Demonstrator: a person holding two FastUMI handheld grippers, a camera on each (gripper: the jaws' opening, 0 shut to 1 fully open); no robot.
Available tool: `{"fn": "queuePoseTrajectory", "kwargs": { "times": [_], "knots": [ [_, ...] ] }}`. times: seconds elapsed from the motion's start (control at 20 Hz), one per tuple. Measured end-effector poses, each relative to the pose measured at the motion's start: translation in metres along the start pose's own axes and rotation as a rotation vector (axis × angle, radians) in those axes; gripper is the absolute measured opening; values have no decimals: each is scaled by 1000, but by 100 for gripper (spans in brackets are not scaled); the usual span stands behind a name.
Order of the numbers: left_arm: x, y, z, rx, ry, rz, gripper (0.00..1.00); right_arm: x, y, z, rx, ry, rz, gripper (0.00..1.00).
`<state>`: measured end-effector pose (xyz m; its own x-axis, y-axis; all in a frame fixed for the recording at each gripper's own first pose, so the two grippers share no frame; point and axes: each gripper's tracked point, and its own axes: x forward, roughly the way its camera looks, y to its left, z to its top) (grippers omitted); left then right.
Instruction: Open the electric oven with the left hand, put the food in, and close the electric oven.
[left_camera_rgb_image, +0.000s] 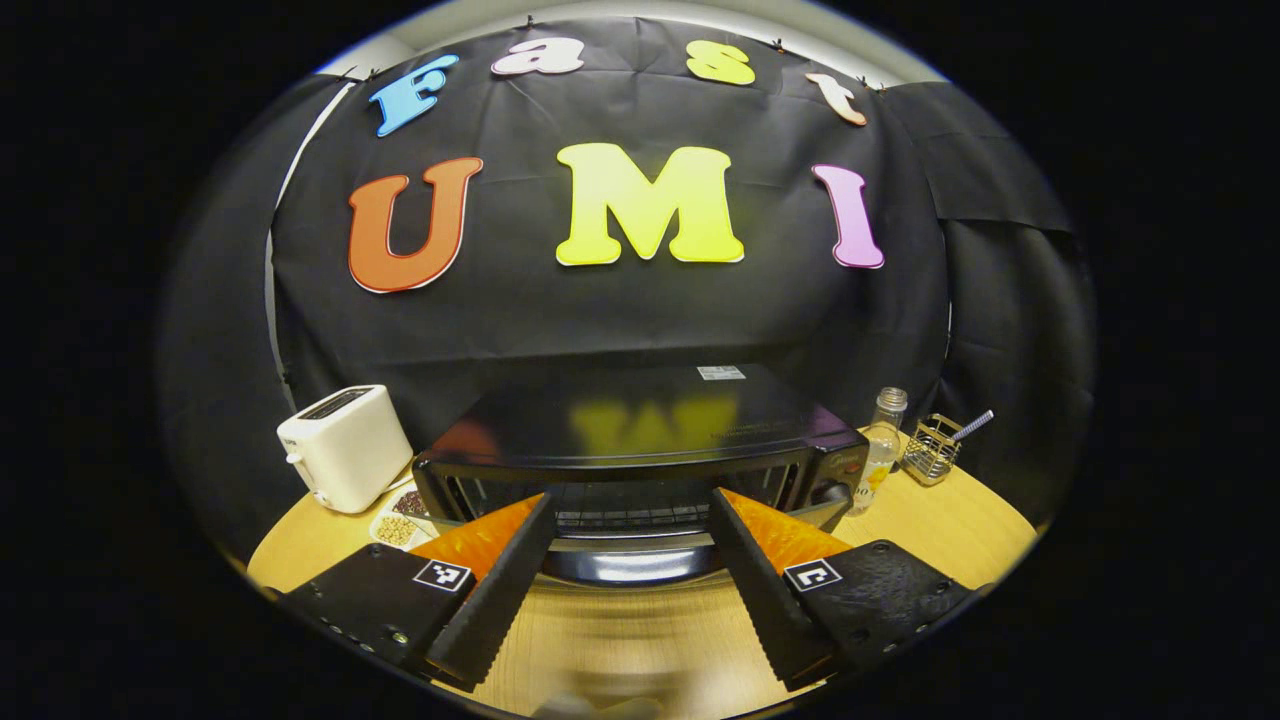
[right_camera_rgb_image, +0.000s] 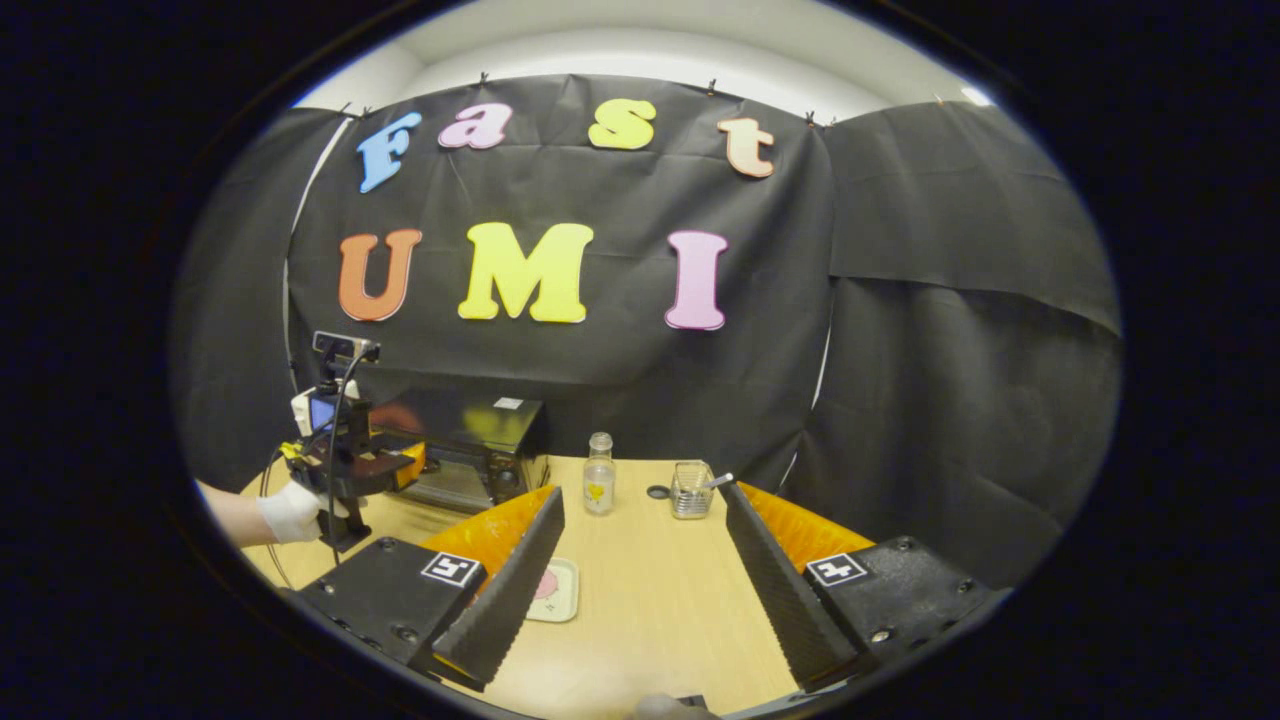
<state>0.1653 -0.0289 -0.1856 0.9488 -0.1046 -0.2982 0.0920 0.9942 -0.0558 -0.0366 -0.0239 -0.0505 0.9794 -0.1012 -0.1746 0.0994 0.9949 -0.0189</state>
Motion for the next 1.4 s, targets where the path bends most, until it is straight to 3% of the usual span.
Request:
{"fn": "queuePoseTrajectory", "kwargs": {
  "times": [0.1, 0.25, 0.4, 0.6, 0.95, 1.4],
  "knots": [
    [-9, 1, -18, -6, 29, 1, 98, 0, 0, -3, 6, 4, 10, 100],
    [-21, 6, -76, -33, 183, 9, 97, -1, 2, -9, 10, 17, 23, 100],
    [-20, 8, -101, -72, 212, 16, 98, -3, 3, -15, -1, 32, 35, 100],
    [-21, 8, -105, -25, 190, 24, 97, -5, 2, -24, -12, 61, 33, 100],
    [-43, -4, -159, -17, 295, 22, 97, -7, -4, -40, -2, 103, 19, 100],
    [-49, -4, -158, -14, 266, 28, 97, -6, 6, -52, -9, 135, 44, 100]
  ]
}}
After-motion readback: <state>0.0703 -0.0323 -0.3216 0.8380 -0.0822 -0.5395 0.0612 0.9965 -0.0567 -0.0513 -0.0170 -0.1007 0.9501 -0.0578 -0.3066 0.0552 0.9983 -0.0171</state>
